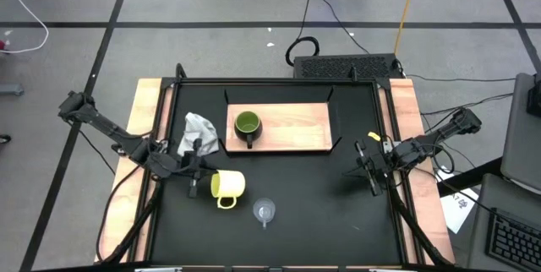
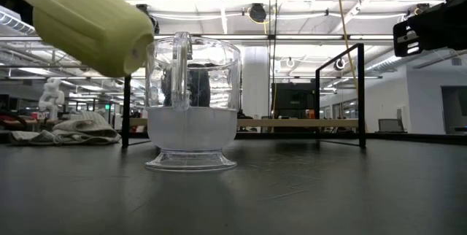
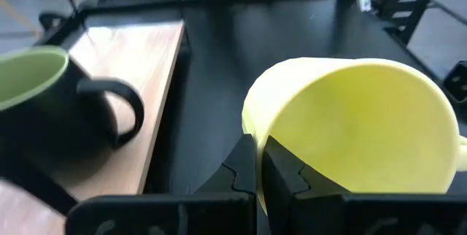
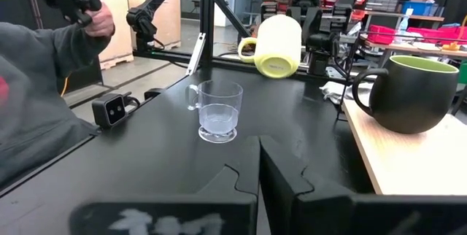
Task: Stack small to large cups/mugs on shelf
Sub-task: Put the yellow mug on the shelf
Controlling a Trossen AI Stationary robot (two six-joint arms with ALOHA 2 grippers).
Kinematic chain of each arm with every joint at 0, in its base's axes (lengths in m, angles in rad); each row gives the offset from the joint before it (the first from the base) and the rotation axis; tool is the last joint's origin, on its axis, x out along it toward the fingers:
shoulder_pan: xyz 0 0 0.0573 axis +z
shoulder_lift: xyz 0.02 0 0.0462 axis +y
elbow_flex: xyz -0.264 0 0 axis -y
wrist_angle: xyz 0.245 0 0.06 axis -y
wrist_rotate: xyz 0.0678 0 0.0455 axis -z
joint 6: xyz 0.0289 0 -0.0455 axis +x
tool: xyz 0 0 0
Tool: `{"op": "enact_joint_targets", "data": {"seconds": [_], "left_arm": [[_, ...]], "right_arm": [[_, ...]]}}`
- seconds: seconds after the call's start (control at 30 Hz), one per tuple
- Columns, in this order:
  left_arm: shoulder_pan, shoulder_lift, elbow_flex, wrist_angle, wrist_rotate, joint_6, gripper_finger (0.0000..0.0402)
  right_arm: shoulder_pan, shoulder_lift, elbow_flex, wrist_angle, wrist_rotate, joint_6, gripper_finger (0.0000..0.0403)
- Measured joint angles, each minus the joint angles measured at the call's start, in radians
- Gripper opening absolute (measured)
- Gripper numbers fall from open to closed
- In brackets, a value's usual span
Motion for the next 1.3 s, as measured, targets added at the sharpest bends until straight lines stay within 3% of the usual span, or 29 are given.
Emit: {"op": "enact_joint_targets", "data": {"seconds": [0.33, 0.57, 0.77, 1.03, 1.3], "left_arm": [[0.093, -0.038, -0.021, 0.031, 0.157, 0.132, 0.0003], [0.196, -0.038, -0.03, 0.035, 0.201, 0.177, 0.0003], [0.25, -0.055, -0.136, 0.226, 0.317, 0.24, 0.0003], [0.301, -0.126, -0.253, 0.296, 0.354, 0.199, 0.0003], [0.301, -0.149, -0.268, 0.318, 0.363, 0.164, 0.0003]], "right_arm": [[0.0, 0.0, 0.0, 0.002, 0.0, -0.004, 0.0], [0.0, 0.0, 0.0, 0.001, 0.0, -0.004, 0.0], [0.0, 0.0, 0.0, -0.001, 0.0, -0.005, 0.0], [0.0, 0.0, 0.0, -0.009, 0.0, -0.002, 0.0], [0.0, 0.0, 0.0, -0.008, 0.0, -0.002, 0.0]]}}
